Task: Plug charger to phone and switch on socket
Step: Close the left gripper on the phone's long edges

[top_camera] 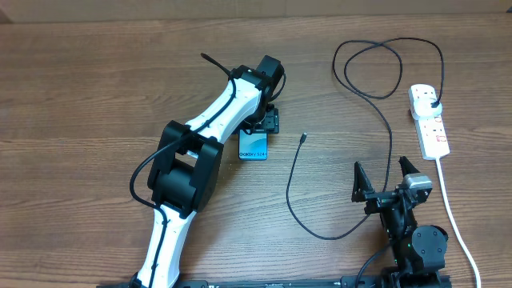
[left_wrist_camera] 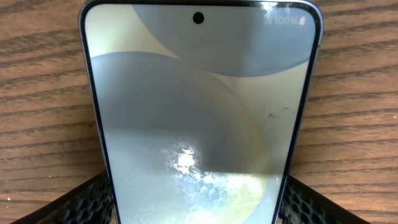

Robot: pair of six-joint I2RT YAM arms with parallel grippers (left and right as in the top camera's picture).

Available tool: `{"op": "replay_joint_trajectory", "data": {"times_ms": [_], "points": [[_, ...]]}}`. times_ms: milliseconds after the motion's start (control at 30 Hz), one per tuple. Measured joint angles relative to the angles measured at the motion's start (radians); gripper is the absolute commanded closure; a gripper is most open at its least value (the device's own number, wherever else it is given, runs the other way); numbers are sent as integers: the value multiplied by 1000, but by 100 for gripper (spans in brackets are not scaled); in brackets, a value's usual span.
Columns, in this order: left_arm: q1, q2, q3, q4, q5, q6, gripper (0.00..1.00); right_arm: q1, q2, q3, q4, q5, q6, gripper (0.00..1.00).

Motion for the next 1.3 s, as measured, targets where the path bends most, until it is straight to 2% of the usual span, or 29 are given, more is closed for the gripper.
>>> {"op": "replay_joint_trajectory", "data": {"times_ms": [300,467,1300], "points": [[0,0,0,0,-1,0,20,0,0,0,0,0,0,0],[0,0,0,0,-1,0,23,0,0,0,0,0,0,0],[0,-1,9,-38,6,0,24,0,0,0,0,0,0,0]]}}
